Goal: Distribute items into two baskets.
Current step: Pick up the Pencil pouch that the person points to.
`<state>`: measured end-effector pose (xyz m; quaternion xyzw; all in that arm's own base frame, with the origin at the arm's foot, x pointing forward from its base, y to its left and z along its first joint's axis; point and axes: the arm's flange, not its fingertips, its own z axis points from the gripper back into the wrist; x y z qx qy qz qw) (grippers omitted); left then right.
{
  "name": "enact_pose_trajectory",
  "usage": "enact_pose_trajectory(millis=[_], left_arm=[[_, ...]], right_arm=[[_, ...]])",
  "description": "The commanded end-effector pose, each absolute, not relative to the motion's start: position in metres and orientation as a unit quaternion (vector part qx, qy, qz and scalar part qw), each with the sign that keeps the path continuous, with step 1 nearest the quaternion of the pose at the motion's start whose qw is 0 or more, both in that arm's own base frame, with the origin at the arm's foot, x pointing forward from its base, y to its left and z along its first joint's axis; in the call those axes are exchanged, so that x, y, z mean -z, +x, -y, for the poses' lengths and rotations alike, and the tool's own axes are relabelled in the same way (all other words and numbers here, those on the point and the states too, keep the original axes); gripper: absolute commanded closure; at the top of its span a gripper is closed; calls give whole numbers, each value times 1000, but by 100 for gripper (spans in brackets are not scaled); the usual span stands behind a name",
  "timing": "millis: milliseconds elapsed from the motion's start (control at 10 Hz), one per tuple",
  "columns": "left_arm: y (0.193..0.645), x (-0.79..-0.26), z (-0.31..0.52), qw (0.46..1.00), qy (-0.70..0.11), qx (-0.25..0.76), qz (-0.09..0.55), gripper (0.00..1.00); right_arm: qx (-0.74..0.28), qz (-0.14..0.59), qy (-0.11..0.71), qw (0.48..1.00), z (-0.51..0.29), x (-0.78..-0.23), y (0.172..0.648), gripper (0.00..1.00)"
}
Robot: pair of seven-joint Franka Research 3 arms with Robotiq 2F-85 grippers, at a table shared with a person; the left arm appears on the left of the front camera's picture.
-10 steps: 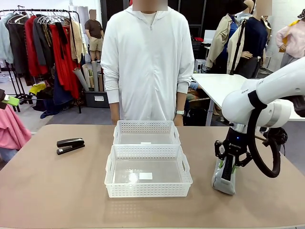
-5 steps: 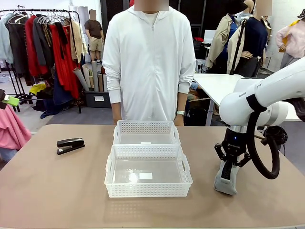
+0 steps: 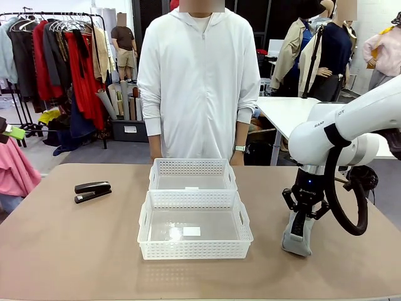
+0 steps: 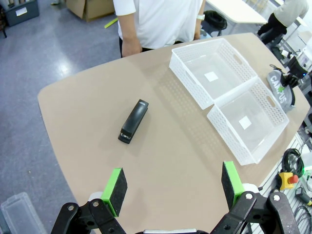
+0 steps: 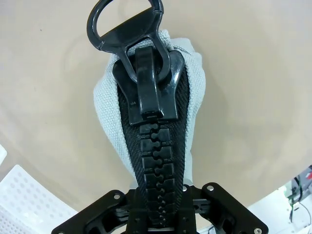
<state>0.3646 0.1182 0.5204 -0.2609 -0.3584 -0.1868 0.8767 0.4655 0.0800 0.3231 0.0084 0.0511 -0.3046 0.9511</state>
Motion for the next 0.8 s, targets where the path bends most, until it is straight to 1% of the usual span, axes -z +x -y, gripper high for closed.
enact_pose_trajectory(millis=[0,100,200,300,400,600,700], left_arm=[[366,-520,-119,873,-267,187,364,0],[366,-520,-119,873,-267,187,364,0],[366,-520,-119,873,-267,187,364,0],[366,-520,-119,873,-267,187,364,0],[366,-520,-119,873,-267,187,364,0],[366,-520,-119,873,-267,187,364,0],[366,-520,-119,873,-267,187,364,0]], right_arm=[[299,-52,26,953,-77,-322,467,100],[299,-52,26,953,-77,-322,467,100],[304,-51,8,951,-80,-323,466,100],[277,-51,-7,960,-85,-337,460,100],[228,-30,-39,972,-89,-361,449,100],[72,-64,-88,991,-88,-417,429,100],[27,-70,-100,992,-84,-441,420,100]])
